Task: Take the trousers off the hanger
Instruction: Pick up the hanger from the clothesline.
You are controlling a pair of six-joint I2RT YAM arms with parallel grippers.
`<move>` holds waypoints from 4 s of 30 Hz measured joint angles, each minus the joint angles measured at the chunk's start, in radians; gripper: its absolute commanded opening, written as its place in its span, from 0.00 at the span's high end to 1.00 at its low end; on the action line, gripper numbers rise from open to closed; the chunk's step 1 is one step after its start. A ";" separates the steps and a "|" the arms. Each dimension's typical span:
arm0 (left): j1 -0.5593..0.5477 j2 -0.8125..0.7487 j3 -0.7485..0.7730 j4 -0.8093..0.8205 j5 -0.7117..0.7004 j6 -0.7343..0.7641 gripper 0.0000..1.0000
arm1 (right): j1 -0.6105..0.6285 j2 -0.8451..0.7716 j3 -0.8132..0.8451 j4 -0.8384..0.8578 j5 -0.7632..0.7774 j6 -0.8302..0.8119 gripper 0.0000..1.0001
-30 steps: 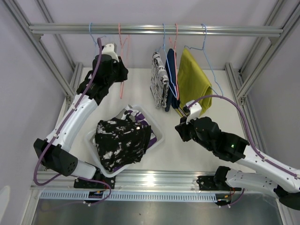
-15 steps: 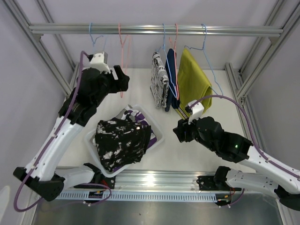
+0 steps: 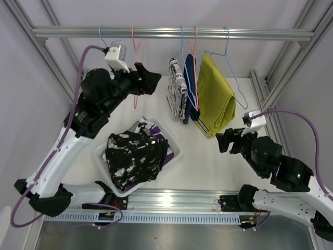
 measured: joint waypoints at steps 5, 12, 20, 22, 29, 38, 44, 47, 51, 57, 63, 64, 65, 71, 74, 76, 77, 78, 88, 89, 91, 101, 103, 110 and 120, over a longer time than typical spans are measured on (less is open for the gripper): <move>-0.024 0.134 0.056 0.070 0.095 -0.050 0.15 | -0.003 -0.009 -0.043 -0.005 0.076 0.000 0.19; -0.033 0.320 0.117 0.129 0.188 -0.111 0.14 | -0.003 -0.053 -0.111 -0.004 0.119 0.000 0.16; -0.035 0.450 0.164 0.193 0.252 -0.154 0.14 | -0.015 -0.061 -0.120 0.012 0.147 0.000 0.15; -0.035 0.476 0.186 0.204 0.266 -0.159 0.14 | -0.020 -0.055 -0.122 0.012 0.148 0.000 0.14; -0.035 0.500 0.208 0.240 0.289 -0.170 0.37 | -0.041 -0.049 -0.132 0.013 0.148 0.000 0.13; -0.036 0.515 0.200 0.317 0.303 -0.165 0.60 | -0.066 -0.036 -0.133 0.019 0.138 0.000 0.12; -0.036 0.551 0.208 0.346 0.325 -0.165 0.65 | -0.077 -0.033 -0.133 0.019 0.125 0.000 0.12; -0.035 0.560 0.208 0.343 0.322 -0.168 0.78 | -0.082 -0.029 -0.133 0.019 0.119 0.000 0.12; -0.034 0.569 0.208 0.307 0.314 -0.204 0.99 | -0.091 -0.025 -0.133 0.020 0.110 0.000 0.12; -0.015 0.581 0.208 0.288 0.292 -0.199 1.00 | -0.097 -0.021 -0.133 0.026 0.095 0.000 0.11; -0.016 0.562 0.208 0.270 0.286 -0.183 1.00 | -0.098 -0.017 -0.133 0.029 0.086 0.000 0.11; -0.016 0.554 0.208 0.262 0.283 -0.180 1.00 | -0.098 -0.017 -0.133 0.030 0.085 0.000 0.11; -0.016 0.547 0.208 0.256 0.279 -0.174 0.99 | -0.098 -0.017 -0.133 0.031 0.084 0.000 0.11; -0.016 0.509 0.208 0.223 0.257 -0.153 0.99 | -0.099 -0.019 -0.133 0.034 0.079 0.000 0.10; -0.016 0.492 0.208 0.213 0.245 -0.146 1.00 | -0.099 -0.024 -0.133 0.034 0.078 0.000 0.10; -0.016 0.484 0.208 0.210 0.233 -0.138 1.00 | -0.099 -0.029 -0.133 0.034 0.077 0.000 0.10; -0.016 0.482 0.208 0.208 0.225 -0.135 0.99 | -0.099 -0.031 -0.133 0.034 0.077 0.000 0.10; -0.016 0.480 0.208 0.205 0.213 -0.130 1.00 | -0.100 -0.032 -0.133 0.034 0.077 0.001 0.10; -0.030 0.435 0.204 0.154 0.032 -0.076 1.00 | -0.100 -0.041 -0.133 0.034 0.077 0.001 0.10; -0.030 0.430 0.204 0.148 0.020 -0.068 1.00 | -0.100 -0.042 -0.133 0.034 0.077 0.001 0.10; -0.031 0.423 0.204 0.138 -0.005 -0.058 0.99 | -0.100 -0.042 -0.133 0.034 0.077 0.002 0.09; -0.035 0.413 0.217 0.116 -0.094 0.001 1.00 | -0.100 -0.042 -0.133 0.034 0.078 0.005 0.09; -0.038 0.413 0.249 0.085 -0.114 0.011 1.00 | -0.100 -0.042 -0.133 0.034 0.078 0.005 0.09; -0.038 0.436 0.457 -0.009 -0.180 0.045 1.00 | -0.100 -0.042 -0.133 0.034 0.081 0.009 0.09; -0.038 0.438 0.514 -0.057 -0.195 0.070 0.99 | -0.101 -0.056 -0.133 0.034 0.085 0.010 0.09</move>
